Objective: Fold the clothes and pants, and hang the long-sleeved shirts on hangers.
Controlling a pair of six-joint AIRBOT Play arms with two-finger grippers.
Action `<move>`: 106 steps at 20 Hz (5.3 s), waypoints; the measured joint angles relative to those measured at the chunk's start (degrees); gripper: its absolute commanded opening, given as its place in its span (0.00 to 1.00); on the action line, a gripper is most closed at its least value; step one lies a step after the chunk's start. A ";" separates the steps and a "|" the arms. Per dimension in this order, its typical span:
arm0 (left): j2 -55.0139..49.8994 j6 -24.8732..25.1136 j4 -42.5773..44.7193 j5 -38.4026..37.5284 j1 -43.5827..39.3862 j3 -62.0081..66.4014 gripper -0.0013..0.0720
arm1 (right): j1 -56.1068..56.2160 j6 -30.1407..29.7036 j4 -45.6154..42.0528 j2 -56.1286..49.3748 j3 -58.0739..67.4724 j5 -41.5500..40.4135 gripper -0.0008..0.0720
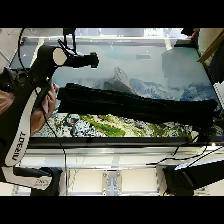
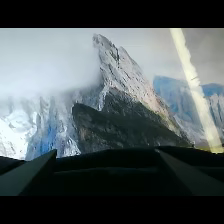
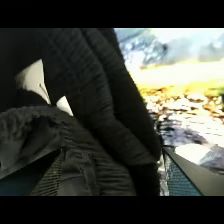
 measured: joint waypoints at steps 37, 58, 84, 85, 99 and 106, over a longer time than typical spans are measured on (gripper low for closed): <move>-35.01 15.21 -25.40 4.15 -21.59 16.59 0.03 | 34.86 0.57 10.01 24.68 0.20 13.66 0.06; -18.27 20.41 -31.74 -25.77 2.32 17.79 0.03 | 68.54 20.70 -0.79 25.40 0.20 -1.97 0.06; -4.15 24.11 -31.71 -30.47 11.30 17.62 0.03 | 42.84 13.51 2.14 24.52 -18.08 -8.20 0.94; -4.15 24.11 -31.69 -30.47 11.28 17.62 0.03 | 40.26 11.26 5.62 22.86 -19.63 -8.35 0.94; -4.20 22.43 -31.69 -30.45 11.28 16.76 0.03 | 50.95 -2.64 24.52 5.31 -22.67 -10.67 0.94; -4.20 22.43 -30.69 -30.45 11.28 16.55 0.03 | 59.80 -2.16 24.39 4.57 -19.71 -8.98 0.06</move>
